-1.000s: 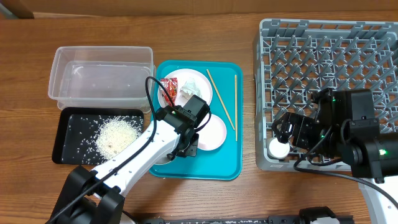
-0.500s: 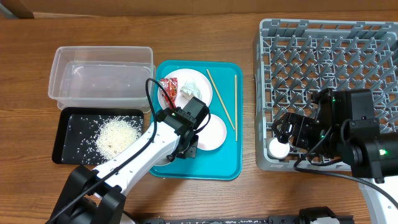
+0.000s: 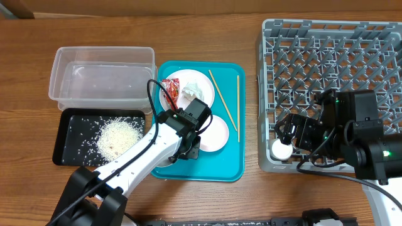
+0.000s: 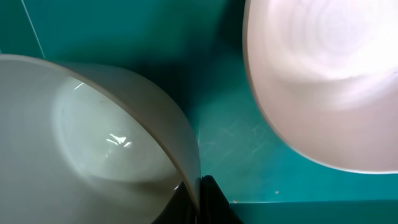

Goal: Sort waste into correct bins and load items into the dishwasher

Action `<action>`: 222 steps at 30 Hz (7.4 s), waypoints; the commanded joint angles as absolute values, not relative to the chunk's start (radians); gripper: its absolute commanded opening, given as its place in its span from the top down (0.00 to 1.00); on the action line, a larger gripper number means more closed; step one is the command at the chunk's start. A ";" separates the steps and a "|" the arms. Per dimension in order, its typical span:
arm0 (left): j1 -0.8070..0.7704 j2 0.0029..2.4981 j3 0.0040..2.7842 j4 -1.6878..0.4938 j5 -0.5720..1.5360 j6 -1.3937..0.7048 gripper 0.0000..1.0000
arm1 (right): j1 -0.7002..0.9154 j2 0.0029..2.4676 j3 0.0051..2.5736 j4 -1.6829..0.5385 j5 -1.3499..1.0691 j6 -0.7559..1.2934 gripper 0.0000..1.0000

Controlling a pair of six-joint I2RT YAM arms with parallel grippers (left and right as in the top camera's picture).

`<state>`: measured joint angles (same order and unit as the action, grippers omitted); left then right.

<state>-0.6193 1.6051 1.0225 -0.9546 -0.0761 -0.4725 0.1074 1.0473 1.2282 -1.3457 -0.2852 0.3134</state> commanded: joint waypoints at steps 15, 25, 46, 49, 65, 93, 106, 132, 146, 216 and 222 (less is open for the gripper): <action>-0.614 1.601 1.176 -1.090 -0.104 -0.442 0.14 | 0.114 1.043 1.242 -1.345 -0.294 0.307 0.02; -0.604 1.649 1.351 -0.846 -0.262 -0.311 0.19 | 0.114 1.043 1.242 -1.345 -0.294 0.307 0.02; -0.501 1.908 1.462 -0.742 -0.247 -0.293 0.96 | 0.114 1.042 1.242 -1.349 -0.294 0.310 0.02; -0.464 1.842 1.550 -0.833 -0.205 -0.295 0.96 | 0.114 1.042 1.242 -1.352 -0.294 0.310 0.02; -0.057 1.770 1.584 -0.940 -0.037 -0.258 0.64 | 0.114 1.043 1.242 -1.352 -0.294 0.310 0.01; -0.408 2.104 1.562 -1.002 -0.286 -0.360 0.78 | 0.114 1.043 1.242 -1.352 -0.294 0.310 0.01; -0.387 1.888 1.795 -1.196 -0.228 -0.360 0.96 | 0.114 1.043 1.242 -1.353 -0.294 0.310 0.01; -0.063 1.507 1.784 -1.325 0.007 -0.258 0.23 | 0.114 1.043 1.242 -1.333 -0.294 0.310 0.01; -0.208 0.963 1.783 -1.447 -0.161 -0.258 0.00 | 0.114 1.043 1.242 -1.341 -0.293 0.310 0.00; -0.059 0.003 0.113 -0.174 0.132 -0.031 0.00 | 0.114 1.043 1.242 -1.341 -0.293 0.310 0.00; -0.059 0.006 0.020 -0.086 0.122 -0.029 0.00 | 0.114 1.043 1.242 -1.341 -0.293 0.310 0.00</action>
